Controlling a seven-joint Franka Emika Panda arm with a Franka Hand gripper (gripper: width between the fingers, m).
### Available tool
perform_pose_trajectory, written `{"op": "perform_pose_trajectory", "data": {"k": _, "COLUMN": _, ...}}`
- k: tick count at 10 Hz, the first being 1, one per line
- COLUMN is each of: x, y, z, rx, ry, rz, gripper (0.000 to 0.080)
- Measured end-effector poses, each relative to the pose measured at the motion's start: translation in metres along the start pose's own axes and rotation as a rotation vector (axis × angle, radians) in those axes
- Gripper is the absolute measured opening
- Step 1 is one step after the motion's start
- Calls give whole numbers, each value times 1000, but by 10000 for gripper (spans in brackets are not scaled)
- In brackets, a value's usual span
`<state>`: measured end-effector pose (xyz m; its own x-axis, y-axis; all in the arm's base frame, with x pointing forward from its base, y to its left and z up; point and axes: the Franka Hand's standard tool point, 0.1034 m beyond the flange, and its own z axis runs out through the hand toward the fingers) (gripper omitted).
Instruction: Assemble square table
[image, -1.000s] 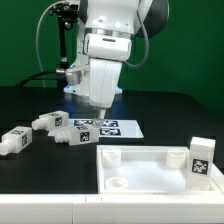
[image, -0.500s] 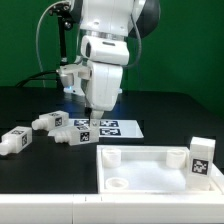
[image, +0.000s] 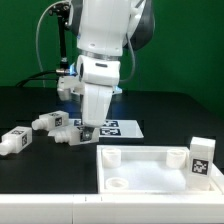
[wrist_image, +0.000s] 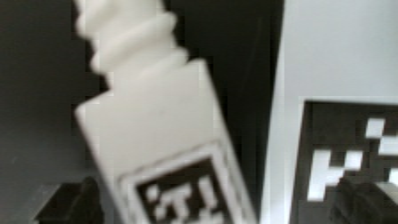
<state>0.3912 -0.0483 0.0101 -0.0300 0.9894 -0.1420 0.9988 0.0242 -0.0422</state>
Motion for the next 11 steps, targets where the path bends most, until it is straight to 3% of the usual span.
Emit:
{"op": "perform_pose_trajectory", "data": {"k": 2, "x": 0, "y": 0, "z": 0, "rx": 1, "ry": 0, "rz": 17, "gripper": 626}}
{"op": "perform_pose_trajectory", "data": {"k": 4, "x": -1, "y": 0, "z": 1, "rx": 1, "ry": -1, "rz": 37, "gripper": 281}}
{"op": "perform_pose_trajectory", "data": {"k": 6, "x": -1, "y": 0, "z": 0, "rx": 0, "ry": 0, "rz": 138, "gripper": 282}}
{"op": "perform_pose_trajectory", "data": {"k": 8, "x": 7, "y": 5, "z": -8, "rx": -22, "ry": 16, "rz": 407, "gripper": 282}}
{"op": "perform_pose_trajectory", "data": {"k": 9, "x": 16, "y": 10, "z": -13, "rx": -42, "ry": 36, "rz": 605, "gripper": 282}}
{"op": "perform_pose_trajectory", "data": {"k": 11, "x": 25, "y": 29, "z": -15, "rx": -44, "ry": 58, "rz": 946, "gripper": 282}}
